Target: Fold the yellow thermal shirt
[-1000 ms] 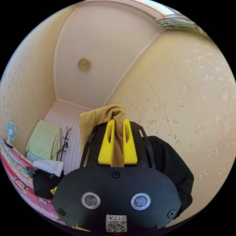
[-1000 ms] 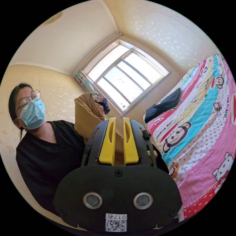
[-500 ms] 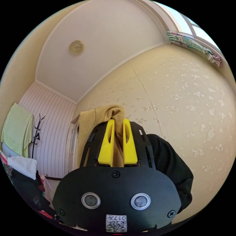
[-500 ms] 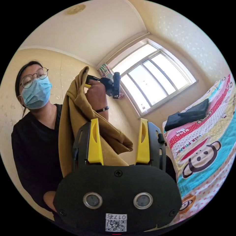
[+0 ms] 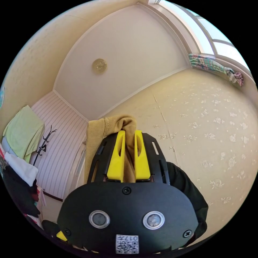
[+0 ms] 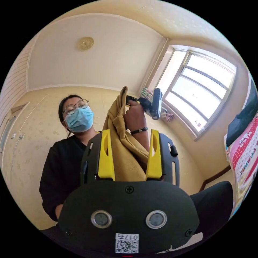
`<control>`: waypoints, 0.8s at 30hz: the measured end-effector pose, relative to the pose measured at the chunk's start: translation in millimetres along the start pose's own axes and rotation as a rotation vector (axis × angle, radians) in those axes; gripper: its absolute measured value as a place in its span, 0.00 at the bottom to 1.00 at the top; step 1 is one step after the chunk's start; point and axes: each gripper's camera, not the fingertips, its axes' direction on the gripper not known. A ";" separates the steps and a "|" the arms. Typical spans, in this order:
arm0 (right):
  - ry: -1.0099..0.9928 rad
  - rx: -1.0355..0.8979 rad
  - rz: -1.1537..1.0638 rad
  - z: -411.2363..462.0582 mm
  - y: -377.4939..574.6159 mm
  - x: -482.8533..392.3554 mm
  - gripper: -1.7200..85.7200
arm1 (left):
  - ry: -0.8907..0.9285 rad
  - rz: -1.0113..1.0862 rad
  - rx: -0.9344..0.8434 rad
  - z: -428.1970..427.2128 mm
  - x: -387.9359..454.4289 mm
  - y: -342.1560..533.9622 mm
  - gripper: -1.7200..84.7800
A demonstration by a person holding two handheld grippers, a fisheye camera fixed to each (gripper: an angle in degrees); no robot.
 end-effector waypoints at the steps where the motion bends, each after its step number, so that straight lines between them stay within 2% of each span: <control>1: 0.016 -0.085 0.004 17.4 -5.1 2.2 0.22 | 0.027 -0.006 0.011 -2.1 -3.9 1.7 0.09; 4: -0.176 -0.066 0.077 36.6 -8.6 26.0 0.20 | 0.098 -0.044 0.039 -7.4 -18.9 4.7 0.09; 7: -0.464 0.032 0.098 37.4 2.7 42.6 0.10 | 0.032 -0.079 0.064 -17.5 -22.3 0.8 0.09; 9: -0.420 -0.019 0.080 37.7 0.6 32.9 0.08 | -0.045 -0.059 0.079 -25.8 -13.7 -2.7 0.09; 11: -0.243 -0.049 -0.008 26.9 -12.0 5.8 0.07 | -0.100 -0.032 0.100 -35.1 -4.1 -4.8 0.09; 15: -0.077 -0.049 -0.104 11.9 -36.0 -34.0 0.06 | -0.201 -0.054 0.159 -54.4 -0.9 -5.3 0.09; 20: 0.186 0.146 -0.214 -22.8 -57.5 -100.9 0.06 | -0.368 -0.102 0.121 -59.0 -3.8 -7.3 0.09; 24: 0.275 0.376 -0.397 -42.3 -61.0 -165.7 0.05 | -0.548 -0.164 0.013 -51.6 -15.9 -4.8 0.09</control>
